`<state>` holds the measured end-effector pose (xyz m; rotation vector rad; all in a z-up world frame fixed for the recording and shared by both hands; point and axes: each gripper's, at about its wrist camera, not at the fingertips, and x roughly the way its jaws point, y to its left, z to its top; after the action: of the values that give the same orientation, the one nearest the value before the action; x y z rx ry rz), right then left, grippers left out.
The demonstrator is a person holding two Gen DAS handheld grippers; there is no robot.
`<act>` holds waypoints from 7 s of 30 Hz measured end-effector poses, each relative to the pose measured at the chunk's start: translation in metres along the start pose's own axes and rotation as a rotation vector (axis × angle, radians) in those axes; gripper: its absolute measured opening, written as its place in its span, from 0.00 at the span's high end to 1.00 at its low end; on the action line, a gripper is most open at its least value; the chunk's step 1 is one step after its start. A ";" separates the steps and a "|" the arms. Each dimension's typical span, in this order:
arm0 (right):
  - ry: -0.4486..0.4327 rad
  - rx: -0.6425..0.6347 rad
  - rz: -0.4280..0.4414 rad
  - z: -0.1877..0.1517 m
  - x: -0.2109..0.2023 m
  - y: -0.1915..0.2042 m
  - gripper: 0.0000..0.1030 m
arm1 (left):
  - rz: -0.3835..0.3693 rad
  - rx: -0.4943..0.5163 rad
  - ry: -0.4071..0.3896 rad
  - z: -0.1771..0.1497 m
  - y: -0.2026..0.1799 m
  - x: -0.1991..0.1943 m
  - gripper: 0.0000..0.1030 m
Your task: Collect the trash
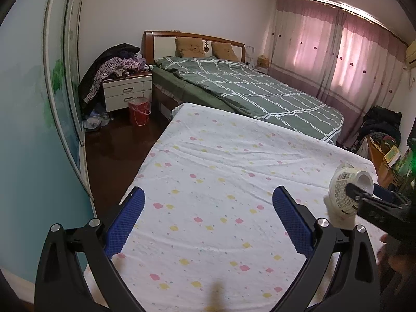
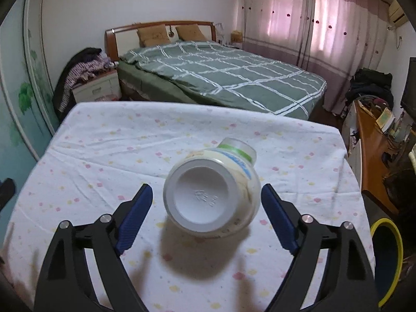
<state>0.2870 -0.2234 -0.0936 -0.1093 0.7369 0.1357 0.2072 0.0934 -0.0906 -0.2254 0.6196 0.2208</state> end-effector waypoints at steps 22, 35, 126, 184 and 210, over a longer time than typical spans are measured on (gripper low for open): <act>-0.112 0.098 -0.039 -0.023 -0.072 -0.062 0.28 | -0.022 0.021 0.009 -0.002 -0.009 -0.001 0.06; -0.034 0.567 -0.388 -0.101 -0.088 -0.262 0.27 | -0.150 0.060 0.086 -0.006 -0.037 0.002 0.06; -0.121 0.706 -0.475 -0.251 -0.214 -0.353 0.19 | -0.697 0.843 0.465 -0.178 -0.587 -0.014 0.51; -0.266 0.266 -0.143 -0.154 -0.278 -0.175 0.11 | -0.168 0.197 -0.092 -0.074 -0.076 -0.221 0.05; -0.233 0.238 -0.108 -0.146 -0.260 -0.161 0.11 | -0.139 0.177 -0.095 -0.076 -0.064 -0.213 0.05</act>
<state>0.0261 -0.4256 -0.0175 0.0928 0.5091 -0.0427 0.0139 -0.0179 -0.0148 -0.0856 0.5240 0.0418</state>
